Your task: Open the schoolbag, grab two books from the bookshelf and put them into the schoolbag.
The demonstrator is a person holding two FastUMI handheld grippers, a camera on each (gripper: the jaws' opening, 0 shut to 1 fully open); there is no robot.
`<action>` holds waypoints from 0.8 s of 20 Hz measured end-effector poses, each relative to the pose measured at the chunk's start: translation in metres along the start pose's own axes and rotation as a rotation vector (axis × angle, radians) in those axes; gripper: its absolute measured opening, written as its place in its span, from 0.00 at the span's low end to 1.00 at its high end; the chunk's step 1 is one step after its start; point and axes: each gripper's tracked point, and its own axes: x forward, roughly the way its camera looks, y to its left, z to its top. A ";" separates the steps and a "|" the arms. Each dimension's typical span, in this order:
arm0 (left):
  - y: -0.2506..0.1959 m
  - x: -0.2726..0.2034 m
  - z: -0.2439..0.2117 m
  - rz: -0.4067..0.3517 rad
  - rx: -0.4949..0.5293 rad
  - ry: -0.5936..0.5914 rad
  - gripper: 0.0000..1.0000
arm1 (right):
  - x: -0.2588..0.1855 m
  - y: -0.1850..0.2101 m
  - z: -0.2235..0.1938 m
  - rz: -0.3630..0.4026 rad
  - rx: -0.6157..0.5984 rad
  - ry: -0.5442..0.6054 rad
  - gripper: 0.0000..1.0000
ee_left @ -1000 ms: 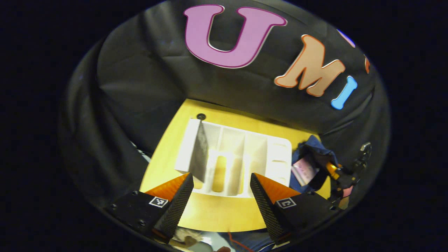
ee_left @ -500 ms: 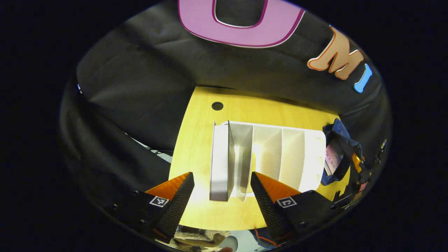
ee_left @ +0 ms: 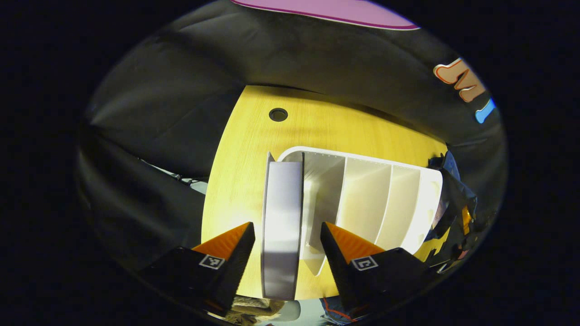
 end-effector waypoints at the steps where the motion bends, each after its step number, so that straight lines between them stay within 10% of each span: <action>1: -0.004 0.002 0.000 -0.010 0.001 0.005 0.79 | 0.000 0.000 0.000 -0.001 -0.001 -0.001 0.07; 7: -0.008 0.015 -0.008 0.033 0.052 0.067 0.38 | -0.001 -0.002 -0.001 0.001 -0.005 -0.002 0.07; 16: -0.009 -0.007 -0.025 0.101 -0.009 0.144 0.35 | -0.001 0.001 -0.003 0.011 -0.021 -0.005 0.08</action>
